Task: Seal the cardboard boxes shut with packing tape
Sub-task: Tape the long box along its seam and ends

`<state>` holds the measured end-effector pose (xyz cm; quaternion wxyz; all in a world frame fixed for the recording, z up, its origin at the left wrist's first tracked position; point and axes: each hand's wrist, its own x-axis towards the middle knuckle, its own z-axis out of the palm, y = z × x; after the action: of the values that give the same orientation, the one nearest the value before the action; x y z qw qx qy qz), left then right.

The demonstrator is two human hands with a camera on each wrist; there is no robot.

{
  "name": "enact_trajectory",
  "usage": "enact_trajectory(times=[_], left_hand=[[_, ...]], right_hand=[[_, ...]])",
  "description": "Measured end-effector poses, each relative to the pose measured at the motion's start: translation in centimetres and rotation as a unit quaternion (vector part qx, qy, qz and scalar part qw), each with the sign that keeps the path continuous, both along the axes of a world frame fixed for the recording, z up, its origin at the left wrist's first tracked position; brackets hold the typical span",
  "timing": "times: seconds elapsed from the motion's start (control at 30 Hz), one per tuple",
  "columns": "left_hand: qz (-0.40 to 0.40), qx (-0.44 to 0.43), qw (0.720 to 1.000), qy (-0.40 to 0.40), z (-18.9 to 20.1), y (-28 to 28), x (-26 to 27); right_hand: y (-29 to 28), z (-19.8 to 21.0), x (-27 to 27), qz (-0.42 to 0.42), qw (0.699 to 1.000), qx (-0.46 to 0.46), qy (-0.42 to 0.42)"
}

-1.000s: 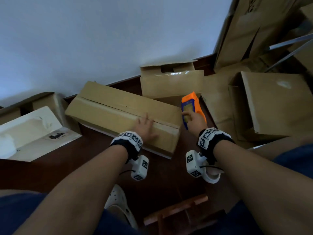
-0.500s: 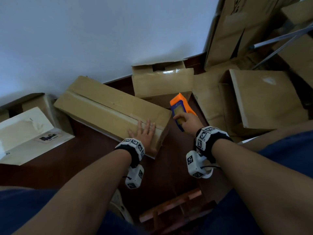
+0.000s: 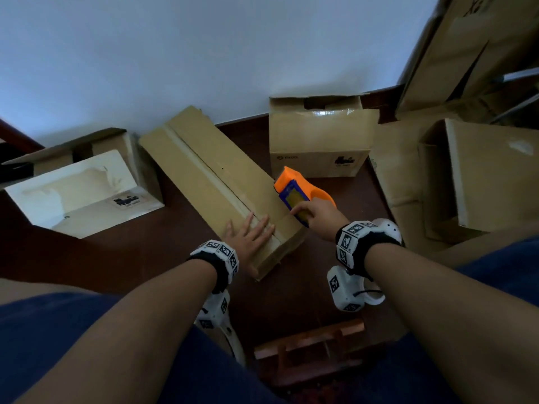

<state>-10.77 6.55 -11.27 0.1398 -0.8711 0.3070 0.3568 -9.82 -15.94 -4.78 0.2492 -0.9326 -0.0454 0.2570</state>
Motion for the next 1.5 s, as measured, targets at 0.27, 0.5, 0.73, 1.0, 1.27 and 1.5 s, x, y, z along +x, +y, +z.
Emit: enact_trajectory(times=[0.27,0.5,0.73,1.0,1.27,1.5], left_hand=[[-0.072,-0.014,0.997,0.020,0.6,1.4,0.5],[-0.048,-0.036,0.998,0.004,-0.3,3.7,0.4],[0.051,-0.149,0.988,-0.001,0.6,4.3,0.9],[0.376,-0.337,0.863,0.005,0.4,2.9,2.7],[0.611,-0.489,0.616,0.096,2.3,1.1,3.8],[0.633,-0.554,0.491,0.225,4.2,-1.4,2.9]], right_hand=[[-0.1,-0.6,-0.7,0.031,0.999,-0.028,0.018],[0.9,-0.2,-0.3,0.007,0.998,0.050,0.025],[1.3,-1.3,1.0,-0.136,0.986,0.094,-0.023],[1.6,-2.3,1.4,-0.137,0.990,0.030,-0.025],[0.0,-0.7,-1.3,-0.083,0.993,0.068,-0.056],[-1.7,1.5,-2.3,-0.049,0.997,0.053,0.005]])
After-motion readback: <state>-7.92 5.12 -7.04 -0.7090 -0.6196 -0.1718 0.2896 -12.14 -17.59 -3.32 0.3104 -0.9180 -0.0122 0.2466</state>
